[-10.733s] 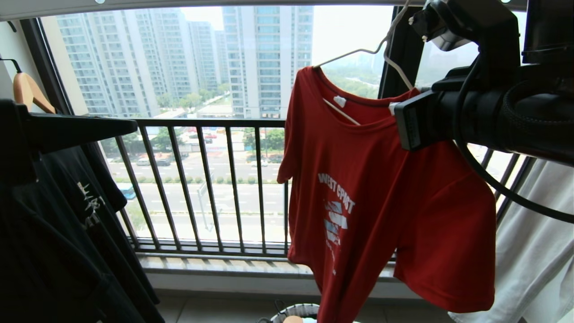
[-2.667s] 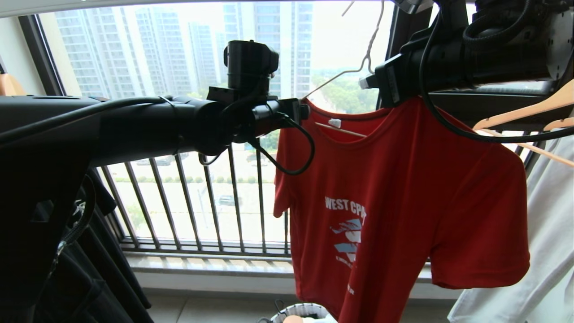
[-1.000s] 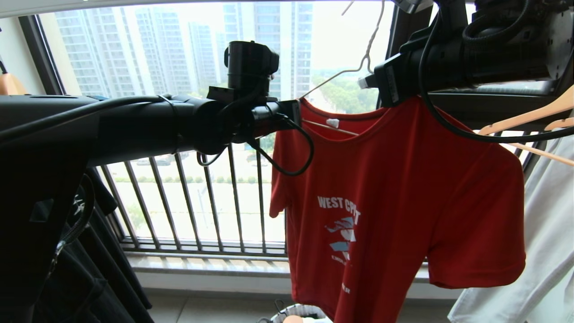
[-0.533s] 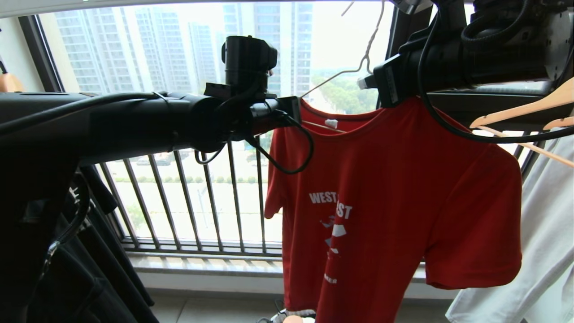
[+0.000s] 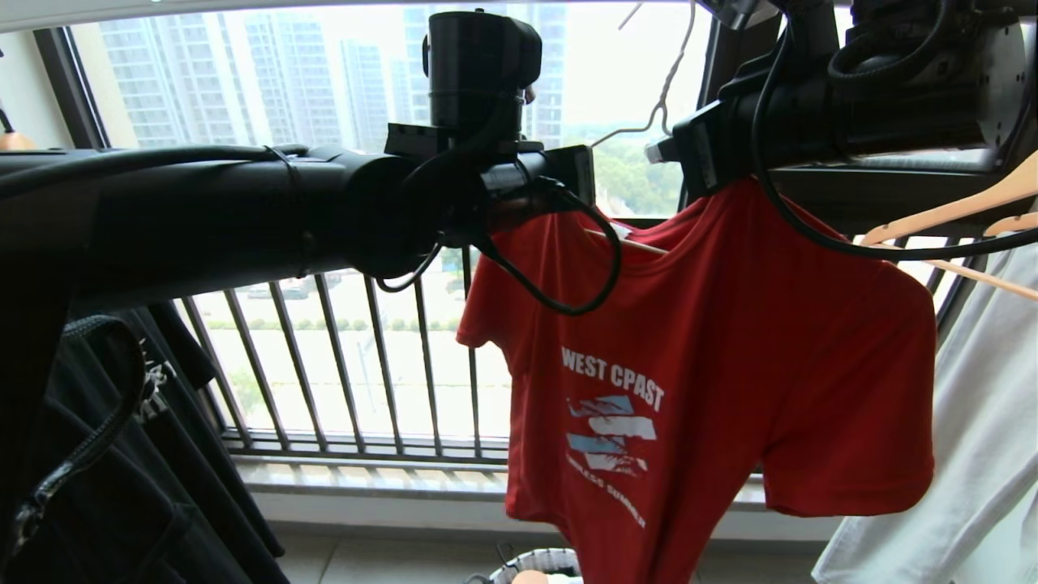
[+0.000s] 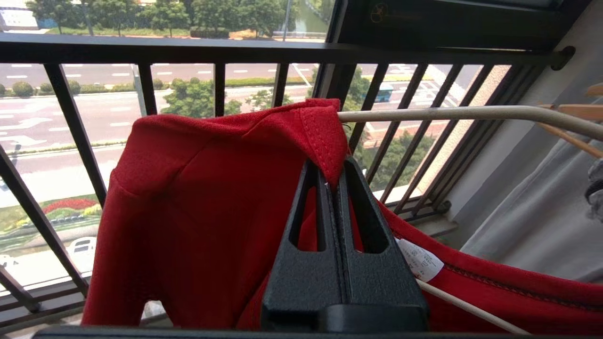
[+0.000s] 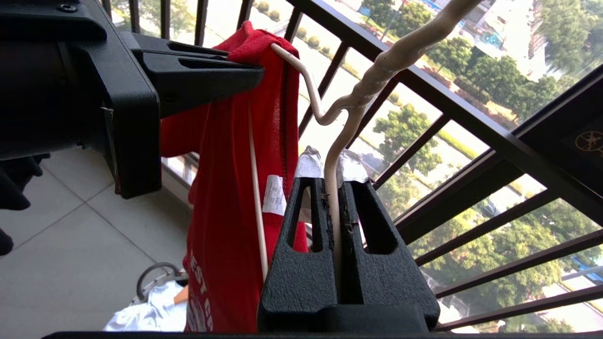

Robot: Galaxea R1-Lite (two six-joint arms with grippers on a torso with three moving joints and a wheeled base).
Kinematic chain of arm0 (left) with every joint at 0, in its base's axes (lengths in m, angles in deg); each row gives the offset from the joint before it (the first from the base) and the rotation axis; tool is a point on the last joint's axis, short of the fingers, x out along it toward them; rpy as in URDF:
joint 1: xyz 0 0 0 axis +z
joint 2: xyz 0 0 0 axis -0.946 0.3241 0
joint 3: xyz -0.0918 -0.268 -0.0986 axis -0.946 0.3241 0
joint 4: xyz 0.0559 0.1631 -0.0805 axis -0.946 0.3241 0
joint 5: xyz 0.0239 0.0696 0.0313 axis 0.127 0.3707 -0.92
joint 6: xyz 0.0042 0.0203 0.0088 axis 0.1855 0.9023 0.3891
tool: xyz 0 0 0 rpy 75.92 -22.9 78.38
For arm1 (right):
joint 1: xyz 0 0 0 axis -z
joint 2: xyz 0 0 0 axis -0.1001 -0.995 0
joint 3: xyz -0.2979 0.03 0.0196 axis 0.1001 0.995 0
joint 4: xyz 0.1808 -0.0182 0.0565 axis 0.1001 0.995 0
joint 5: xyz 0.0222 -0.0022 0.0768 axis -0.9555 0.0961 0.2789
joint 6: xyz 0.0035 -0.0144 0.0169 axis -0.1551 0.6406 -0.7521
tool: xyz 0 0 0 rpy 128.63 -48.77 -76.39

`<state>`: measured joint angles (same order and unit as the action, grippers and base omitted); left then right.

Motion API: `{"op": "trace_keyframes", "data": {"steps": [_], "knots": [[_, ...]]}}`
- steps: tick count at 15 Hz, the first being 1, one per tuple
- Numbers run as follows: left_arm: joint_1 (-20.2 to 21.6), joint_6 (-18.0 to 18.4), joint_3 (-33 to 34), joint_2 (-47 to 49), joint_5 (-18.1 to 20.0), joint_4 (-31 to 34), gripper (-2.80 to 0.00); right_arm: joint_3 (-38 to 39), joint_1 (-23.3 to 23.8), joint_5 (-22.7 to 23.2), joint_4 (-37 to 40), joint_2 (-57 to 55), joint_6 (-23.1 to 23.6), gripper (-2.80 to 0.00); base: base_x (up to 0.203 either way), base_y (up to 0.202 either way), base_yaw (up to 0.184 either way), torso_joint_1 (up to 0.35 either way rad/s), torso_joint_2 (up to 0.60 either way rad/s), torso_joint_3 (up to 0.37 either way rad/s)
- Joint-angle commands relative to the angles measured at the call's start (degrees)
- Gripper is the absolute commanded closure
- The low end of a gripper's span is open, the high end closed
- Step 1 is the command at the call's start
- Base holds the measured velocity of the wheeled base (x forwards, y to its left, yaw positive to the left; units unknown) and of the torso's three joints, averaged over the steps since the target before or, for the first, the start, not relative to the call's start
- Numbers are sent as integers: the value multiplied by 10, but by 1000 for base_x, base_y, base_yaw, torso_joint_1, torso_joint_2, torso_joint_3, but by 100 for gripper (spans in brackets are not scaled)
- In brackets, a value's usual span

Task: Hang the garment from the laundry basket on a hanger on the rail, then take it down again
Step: Take the clothes off the clothes rack

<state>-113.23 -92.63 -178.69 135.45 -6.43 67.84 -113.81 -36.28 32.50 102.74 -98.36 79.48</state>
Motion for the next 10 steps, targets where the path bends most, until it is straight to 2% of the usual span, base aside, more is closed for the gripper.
{"op": "trace_keyframes", "data": {"steps": [1,8,9,10], "knots": [[-15,-2,2,-20,-1,-1,0,0,0,0,2,-1,1,0,0,0,0,0,0,0],[-28,0,32,-43,-2,2,0,0,0,0,1,-5,1,0,0,0,0,0,0,0],[-28,1,32,-43,-3,2,-280,0,0,0,1,-5,1,0,0,0,0,0,0,0],[-28,1,31,-44,-3,2,-280,0,0,0,1,-5,1,0,0,0,0,0,0,0]]}}
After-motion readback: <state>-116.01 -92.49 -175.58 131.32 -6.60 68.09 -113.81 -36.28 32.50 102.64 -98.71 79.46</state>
